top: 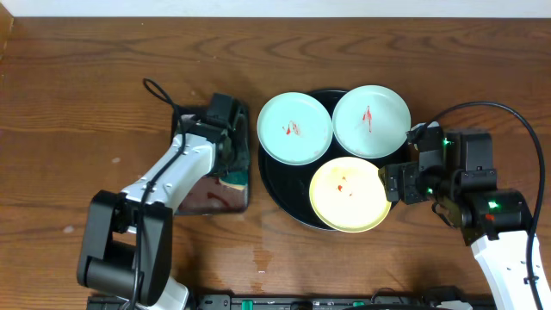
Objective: Clean dirty plates on tray and stack at the side
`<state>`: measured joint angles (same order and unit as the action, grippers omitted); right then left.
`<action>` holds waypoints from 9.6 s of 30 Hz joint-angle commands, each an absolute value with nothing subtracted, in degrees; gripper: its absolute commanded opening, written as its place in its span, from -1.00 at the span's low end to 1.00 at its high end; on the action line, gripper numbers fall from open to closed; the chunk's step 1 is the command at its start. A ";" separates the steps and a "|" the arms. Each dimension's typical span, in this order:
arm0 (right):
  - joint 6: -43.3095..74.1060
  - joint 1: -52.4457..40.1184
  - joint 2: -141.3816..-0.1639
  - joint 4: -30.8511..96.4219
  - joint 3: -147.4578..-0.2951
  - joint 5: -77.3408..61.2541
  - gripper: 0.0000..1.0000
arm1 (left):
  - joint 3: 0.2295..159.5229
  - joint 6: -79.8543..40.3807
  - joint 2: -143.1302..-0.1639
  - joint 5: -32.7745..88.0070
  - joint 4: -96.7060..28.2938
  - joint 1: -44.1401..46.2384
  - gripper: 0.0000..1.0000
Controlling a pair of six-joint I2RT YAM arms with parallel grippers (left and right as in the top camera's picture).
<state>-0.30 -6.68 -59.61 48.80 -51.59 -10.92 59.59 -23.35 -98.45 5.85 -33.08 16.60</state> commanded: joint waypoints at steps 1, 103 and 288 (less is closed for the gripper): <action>-0.89 -7.22 -59.59 49.06 -52.60 -11.42 0.84 | 59.09 -24.10 -99.00 6.46 -31.83 18.98 -0.85; 3.20 -7.16 -77.17 50.35 -52.34 -9.32 -0.06 | 59.27 -7.55 -83.00 25.69 -36.73 -2.92 -0.85; 7.66 -7.22 -83.48 31.07 -42.02 -17.93 -0.97 | 68.53 -16.91 -84.23 0.93 -46.30 23.73 -0.85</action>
<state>8.08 -6.90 -84.38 30.74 -40.69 -16.56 68.82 -21.15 -84.12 1.13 -46.11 26.39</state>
